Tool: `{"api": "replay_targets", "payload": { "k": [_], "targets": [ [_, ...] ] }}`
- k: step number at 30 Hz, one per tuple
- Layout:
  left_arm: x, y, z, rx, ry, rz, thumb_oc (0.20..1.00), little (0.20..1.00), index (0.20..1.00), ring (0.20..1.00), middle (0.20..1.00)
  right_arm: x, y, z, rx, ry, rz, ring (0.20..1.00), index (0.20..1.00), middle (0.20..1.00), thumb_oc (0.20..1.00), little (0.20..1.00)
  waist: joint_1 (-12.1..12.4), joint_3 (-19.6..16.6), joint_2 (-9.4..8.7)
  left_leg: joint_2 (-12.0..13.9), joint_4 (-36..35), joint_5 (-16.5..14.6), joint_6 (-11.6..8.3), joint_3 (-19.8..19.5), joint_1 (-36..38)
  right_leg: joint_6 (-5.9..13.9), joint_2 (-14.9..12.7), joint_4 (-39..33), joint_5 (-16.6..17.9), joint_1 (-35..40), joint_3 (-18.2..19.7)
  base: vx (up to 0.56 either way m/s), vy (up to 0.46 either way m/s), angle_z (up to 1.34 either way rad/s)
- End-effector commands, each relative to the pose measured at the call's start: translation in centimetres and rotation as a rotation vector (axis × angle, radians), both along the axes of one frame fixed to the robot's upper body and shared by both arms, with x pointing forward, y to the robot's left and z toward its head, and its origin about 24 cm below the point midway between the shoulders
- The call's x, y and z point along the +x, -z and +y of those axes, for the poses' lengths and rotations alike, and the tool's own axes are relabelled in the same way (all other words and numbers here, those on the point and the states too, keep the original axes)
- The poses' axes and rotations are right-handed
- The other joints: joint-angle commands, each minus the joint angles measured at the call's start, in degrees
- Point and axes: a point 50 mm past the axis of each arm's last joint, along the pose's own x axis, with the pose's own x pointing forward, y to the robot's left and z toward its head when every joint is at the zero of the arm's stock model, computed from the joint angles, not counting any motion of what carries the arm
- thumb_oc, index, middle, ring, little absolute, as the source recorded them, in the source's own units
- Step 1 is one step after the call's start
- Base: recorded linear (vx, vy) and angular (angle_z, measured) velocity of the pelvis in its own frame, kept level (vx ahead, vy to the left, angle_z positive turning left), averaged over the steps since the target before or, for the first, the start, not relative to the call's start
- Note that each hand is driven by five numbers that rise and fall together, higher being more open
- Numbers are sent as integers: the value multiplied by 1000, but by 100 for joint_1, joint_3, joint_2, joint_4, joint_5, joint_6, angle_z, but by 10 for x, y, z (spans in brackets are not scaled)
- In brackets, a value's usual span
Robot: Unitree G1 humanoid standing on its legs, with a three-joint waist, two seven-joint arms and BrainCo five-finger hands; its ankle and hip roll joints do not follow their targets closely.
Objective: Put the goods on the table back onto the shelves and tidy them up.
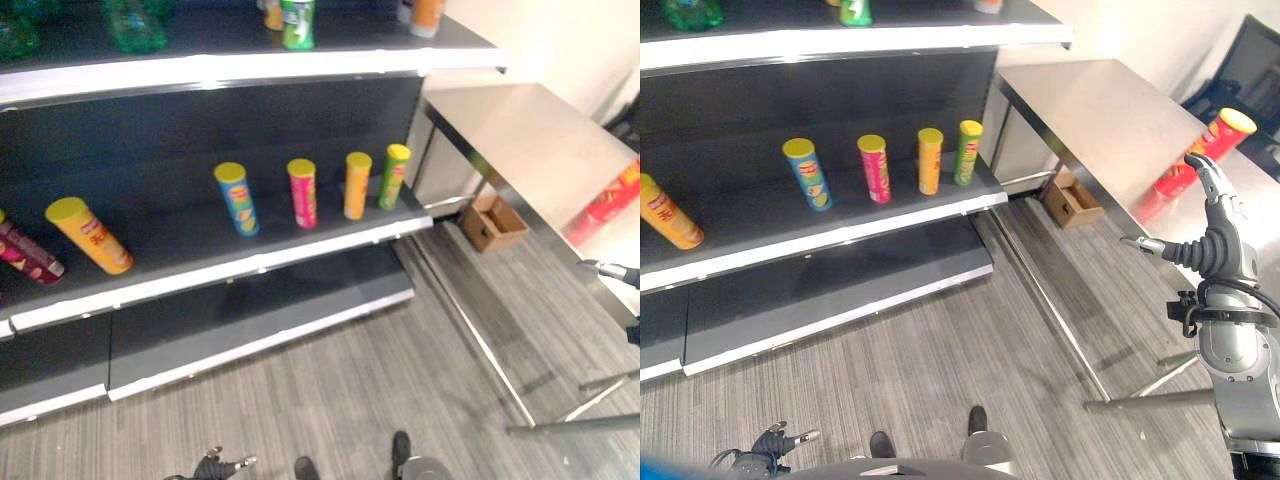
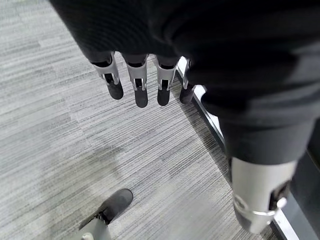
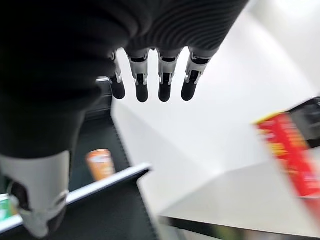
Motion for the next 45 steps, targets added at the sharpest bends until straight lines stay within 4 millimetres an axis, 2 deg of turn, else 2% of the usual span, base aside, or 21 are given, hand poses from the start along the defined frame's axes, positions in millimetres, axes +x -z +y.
{"api": "replay_targets", "payload": {
  "k": [1,2,4,7,9,10,13,21,23,25,26,27,28,30,31,33,34,35,38,41,45],
  "targets": [
    [15,-10,15,50,3,-41,1000,1000,1000,1000,1000,-3,-31,-19,-38,122,-179,1000,1000,1000,1000,1000,188,-7,122,-85,77,-941,210,-496,203,119,-345,58,-311,-103,-293,52,-152,-35],
    [15,-10,16,54,0,-43,1000,1000,1000,1000,1000,-4,-29,-20,-34,134,-176,1000,1000,1000,1000,1000,207,10,94,-72,77,-945,214,-436,237,159,-370,76,-224,-135,-340,92,-224,-28],
    [12,-11,19,58,-15,-38,1000,1000,1000,1000,1000,-8,-27,-27,-39,172,-156,1000,1000,1000,1000,1000,275,-79,-2,-101,77,-1066,150,-420,372,304,-361,-28,-316,25,-441,173,-248,-41],
    [6,-8,18,51,-19,-19,1000,1000,1000,1000,1000,-14,-26,-35,-48,213,-138,1000,1000,1000,1000,1000,278,-142,-88,-117,77,-1068,77,-438,499,330,-317,-28,-430,125,-457,136,-252,-44],
    [4,-7,16,41,-20,-16,1000,1000,1000,1000,1000,-19,-27,-40,-58,230,-129,1000,1000,1000,1000,1000,242,-152,-81,-38,77,-1032,-10,-397,568,197,-226,-28,-603,177,-483,113,-363,-14],
    [3,-6,14,29,-18,-19,1000,1000,1000,1000,1000,-23,-28,-45,-70,246,-111,1000,1000,1000,1000,1000,189,-192,-43,92,77,-1020,-108,-399,636,69,-94,-28,-904,233,-484,159,-416,-7],
    [4,-4,5,1,-14,-39,1000,1000,1000,1000,1000,-28,-29,-52,-81,268,-93,1000,1000,1000,1000,1000,109,-238,60,310,77,-933,-263,-384,697,-134,145,-28,-1245,296,-405,115,-368,0],
    [6,-1,-12,-63,19,-64,1000,1000,1000,1000,1000,-38,-24,-65,-56,326,-76,1000,1000,1000,1000,1000,-28,-217,411,770,204,-557,-578,-523,708,-578,707,-28,-1911,561,-241,84,-316,-5],
    [6,-1,-15,-81,13,-71,1000,1000,1000,1000,1000,-37,-26,-66,-54,319,-77,1000,1000,1000,1000,1000,-3,-124,422,908,784,-469,-651,-614,530,-755,833,-28,-2062,691,-211,68,-471,4],
    [7,-2,-16,-97,-3,-89,1000,1000,1000,1000,1000,-33,-30,-59,-50,282,-109,1000,1000,1000,1000,1000,118,115,402,1041,2017,-255,-636,-1009,76,-951,980,-28,-2176,877,-131,36,-407,-7],
    [7,-2,-15,-96,-2,-90,1000,1000,1000,1000,1000,-33,-30,-59,-49,282,-110,1000,1000,1000,1000,1000,115,123,390,1039,2059,-250,-629,-1015,43,-960,973,-28,-2168,868,-141,-121,-279,-49],
    [15,-4,-18,-107,2,-121,1000,1000,1000,1000,1000,-28,-31,-55,-53,268,-124,1000,1000,1000,1000,1000,262,305,327,704,2662,-311,-462,-1484,-589,-1031,973,-28,-2153,854,-157,-128,-137,-37],
    [15,-4,-18,-106,3,-121,1000,1000,1000,1000,1000,-28,-31,-55,-52,268,-125,1000,1000,1000,1000,1000,250,296,319,691,2687,-306,-448,-1495,-629,-1027,960,-28,-2148,834,-171,-116,-141,-28],
    [18,-4,-20,-113,6,-128,1000,1000,1000,1000,1000,-29,-32,-55,-52,275,-133,1000,1000,1000,1000,1000,239,277,299,407,2373,-628,-384,-1663,-751,-973,938,-28,-2133,821,-161,15,-16,-10],
    [17,-4,-22,-116,15,-123,1000,1000,1000,1000,1000,-30,-33,-56,-44,282,-147,1000,1000,1000,1000,1000,247,285,286,324,2146,-644,-370,-1705,-800,-949,916,-28,-2108,802,-183,40,-7,-20],
    [19,-3,-24,-121,30,-123,1000,1000,1000,1000,1000,-29,-34,-54,-40,281,-172,1000,1000,1000,1000,1000,262,283,318,172,1590,-446,-377,-1827,-849,-929,905,-28,-2063,762,-183,38,40,6],
    [19,-1,-29,-125,45,-114,1000,1000,1000,1000,1000,-25,-36,-50,-39,266,-198,1000,1000,1000,1000,1000,294,299,379,-73,782,-12,-429,-2277,-1012,-912,970,-28,-2055,735,-124,95,97,14],
    [19,-1,-30,-124,46,-114,1000,1000,1000,1000,1000,-25,-37,-49,-42,265,-204,1000,1000,1000,1000,1000,278,298,402,-114,570,85,-462,-2333,-1046,-909,984,-28,-2075,746,-122,89,80,6],
    [21,-1,-31,-123,45,-118,1000,1000,1000,1000,1000,-25,-37,-49,-45,273,-210,1000,1000,1000,1000,1000,259,311,446,-147,251,232,-512,-2263,-1095,-887,1008,-28,-2147,795,-103,116,105,-18],
    [14,2,-33,-125,32,-96,1000,1000,1000,1000,1000,-21,-36,-41,-39,247,-224,1000,1000,1000,1000,1000,289,250,549,-118,77,310,-502,-2139,-901,-829,1047,-28,-2203,905,36,189,175,-32],
    [11,3,-31,-114,28,-86,1000,1000,1000,1000,1000,-15,-32,-35,-44,229,-200,1000,1000,1000,1000,1000,310,82,523,-157,77,165,-377,-1818,-646,-696,832,-28,-2214,980,228,259,255,-64]
  ]
}}
